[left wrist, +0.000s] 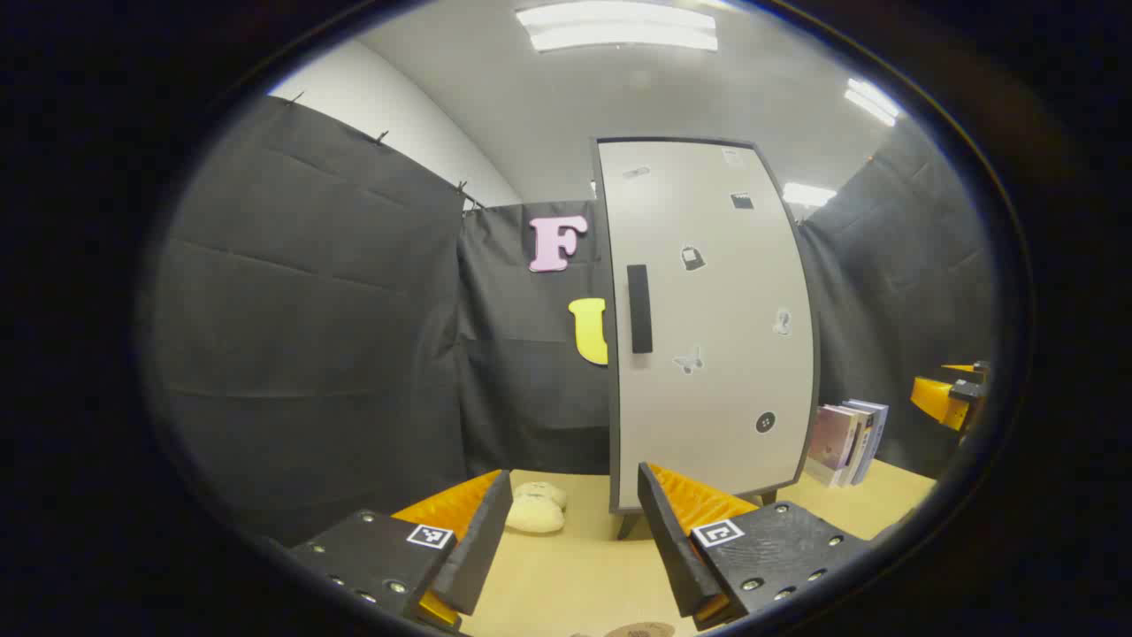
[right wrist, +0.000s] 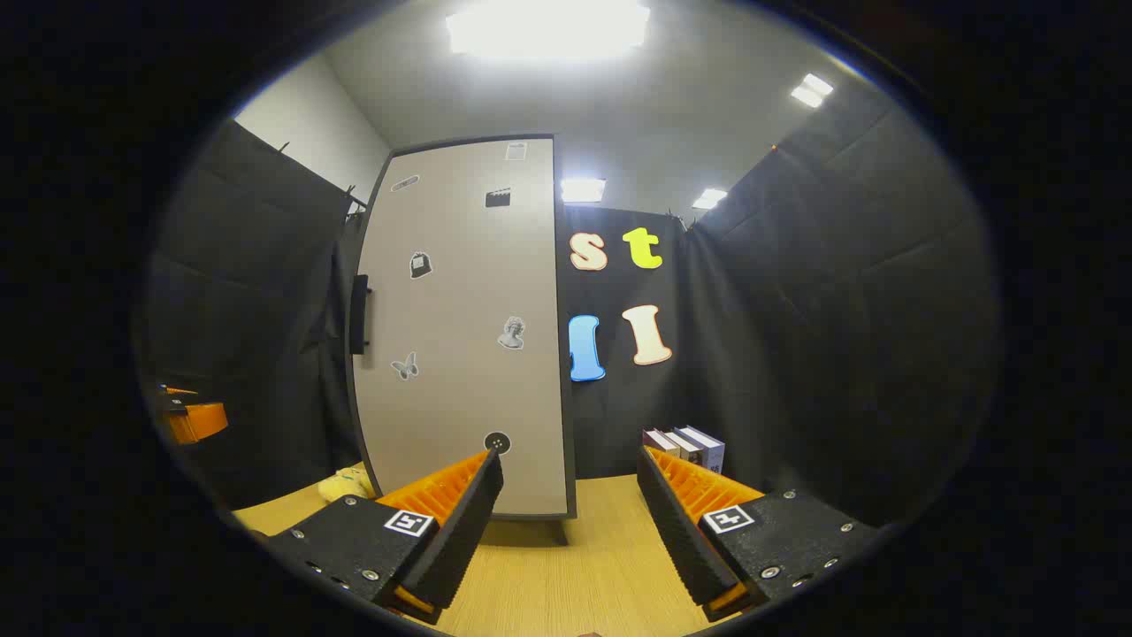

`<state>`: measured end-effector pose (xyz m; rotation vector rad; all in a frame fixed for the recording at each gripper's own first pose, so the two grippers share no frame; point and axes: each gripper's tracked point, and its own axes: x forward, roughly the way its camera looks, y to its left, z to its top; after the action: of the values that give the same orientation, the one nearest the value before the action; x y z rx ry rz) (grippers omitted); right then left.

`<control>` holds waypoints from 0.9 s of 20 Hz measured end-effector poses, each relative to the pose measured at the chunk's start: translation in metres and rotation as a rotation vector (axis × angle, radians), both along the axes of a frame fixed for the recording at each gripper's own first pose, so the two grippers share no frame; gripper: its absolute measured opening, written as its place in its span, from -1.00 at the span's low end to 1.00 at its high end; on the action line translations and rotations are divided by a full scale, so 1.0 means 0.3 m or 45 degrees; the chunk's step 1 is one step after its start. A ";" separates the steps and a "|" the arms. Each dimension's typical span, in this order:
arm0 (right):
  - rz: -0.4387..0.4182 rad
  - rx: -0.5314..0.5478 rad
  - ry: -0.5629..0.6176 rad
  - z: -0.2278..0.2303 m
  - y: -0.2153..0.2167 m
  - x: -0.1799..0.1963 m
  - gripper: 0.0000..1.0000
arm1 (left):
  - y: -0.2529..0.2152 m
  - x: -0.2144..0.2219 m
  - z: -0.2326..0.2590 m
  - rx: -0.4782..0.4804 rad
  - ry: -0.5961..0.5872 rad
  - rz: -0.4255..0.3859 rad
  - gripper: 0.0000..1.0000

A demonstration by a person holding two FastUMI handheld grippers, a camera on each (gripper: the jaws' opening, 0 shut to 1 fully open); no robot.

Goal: Open the cabinet door with the right hand, grasp the bottle in the cabinet with the left hand and place it on the coaster, then close the cabinet door with the right hand.

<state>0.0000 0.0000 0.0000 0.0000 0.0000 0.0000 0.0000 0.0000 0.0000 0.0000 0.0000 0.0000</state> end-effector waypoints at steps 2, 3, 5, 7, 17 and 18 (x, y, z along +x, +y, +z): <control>0.002 0.009 0.000 -0.002 0.004 0.000 0.89 | 0.002 0.001 0.000 0.002 -0.004 0.007 0.64; 0.000 0.008 -0.001 0.000 0.003 -0.004 0.89 | 0.000 0.002 0.001 -0.003 -0.005 0.007 0.65; -0.004 0.004 -0.005 0.005 0.003 -0.007 0.89 | 0.000 0.002 0.000 -0.012 -0.004 0.007 0.64; -0.009 0.007 -0.007 0.010 0.000 -0.011 0.89 | 0.000 0.002 -0.004 -0.012 -0.002 0.007 0.65; 0.004 0.004 -0.004 0.019 0.008 -0.016 0.89 | 0.000 0.001 -0.004 -0.018 -0.005 0.018 0.64; 0.007 0.003 -0.002 0.021 0.012 -0.015 0.89 | 0.000 0.001 -0.005 -0.021 -0.005 0.020 0.64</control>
<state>-0.0046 0.0035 0.0064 0.0025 -0.0015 0.0057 0.0003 0.0000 -0.0016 -0.0168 -0.0037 0.0160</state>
